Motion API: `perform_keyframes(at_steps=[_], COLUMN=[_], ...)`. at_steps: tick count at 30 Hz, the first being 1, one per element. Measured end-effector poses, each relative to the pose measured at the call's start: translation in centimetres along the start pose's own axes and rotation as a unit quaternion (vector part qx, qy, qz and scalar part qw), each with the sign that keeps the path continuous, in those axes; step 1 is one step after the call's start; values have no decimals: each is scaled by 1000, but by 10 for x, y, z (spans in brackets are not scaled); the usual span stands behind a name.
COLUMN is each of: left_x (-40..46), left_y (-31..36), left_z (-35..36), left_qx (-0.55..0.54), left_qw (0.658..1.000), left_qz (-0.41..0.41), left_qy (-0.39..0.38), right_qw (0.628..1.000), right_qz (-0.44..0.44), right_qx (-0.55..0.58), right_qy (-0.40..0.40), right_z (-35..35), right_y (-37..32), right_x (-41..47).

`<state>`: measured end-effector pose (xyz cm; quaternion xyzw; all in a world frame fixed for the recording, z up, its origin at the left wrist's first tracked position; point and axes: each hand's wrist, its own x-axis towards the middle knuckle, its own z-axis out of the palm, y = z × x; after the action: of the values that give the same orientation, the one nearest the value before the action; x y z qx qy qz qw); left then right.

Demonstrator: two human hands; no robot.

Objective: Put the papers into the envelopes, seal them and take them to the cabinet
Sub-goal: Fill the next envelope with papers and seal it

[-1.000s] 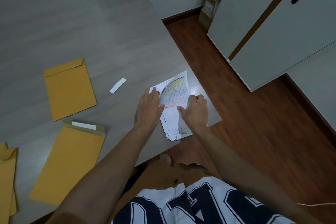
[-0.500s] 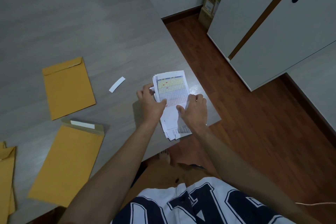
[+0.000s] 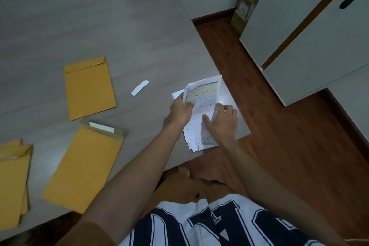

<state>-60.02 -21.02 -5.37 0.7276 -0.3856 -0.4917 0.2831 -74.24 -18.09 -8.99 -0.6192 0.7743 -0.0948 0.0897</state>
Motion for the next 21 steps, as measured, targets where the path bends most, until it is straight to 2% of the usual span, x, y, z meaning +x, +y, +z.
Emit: perform_keyframes(at_steps=[3,6,9,12,17,21], left_x=[0,2,-1,-9,-34,-55], left_y=[1,-1,-8,-24,-60,-91], left_z=[-17,-49,-100,-150,-215,-254], left_qx=[-55,-194,-311,-396,-465,-514], left_qw=[997,974,937,897,852,813], left_qz=[-7,-36,-48,-50,-67,-69], left_qy=[48,115,154,189,232,265], right_qw=[998,979,937,878,821,780], right_qz=[-16,21,51,95,107,105], right_qx=[67,202,341,447,497,530], right_qy=[10,-12,-59,-141,-261,-315], right_z=[-11,-24,-28,-26,-15,-9], right_y=[-15,-44,-81,-121,-184,-229], right_x=[2,9,13,11,-10,-41])
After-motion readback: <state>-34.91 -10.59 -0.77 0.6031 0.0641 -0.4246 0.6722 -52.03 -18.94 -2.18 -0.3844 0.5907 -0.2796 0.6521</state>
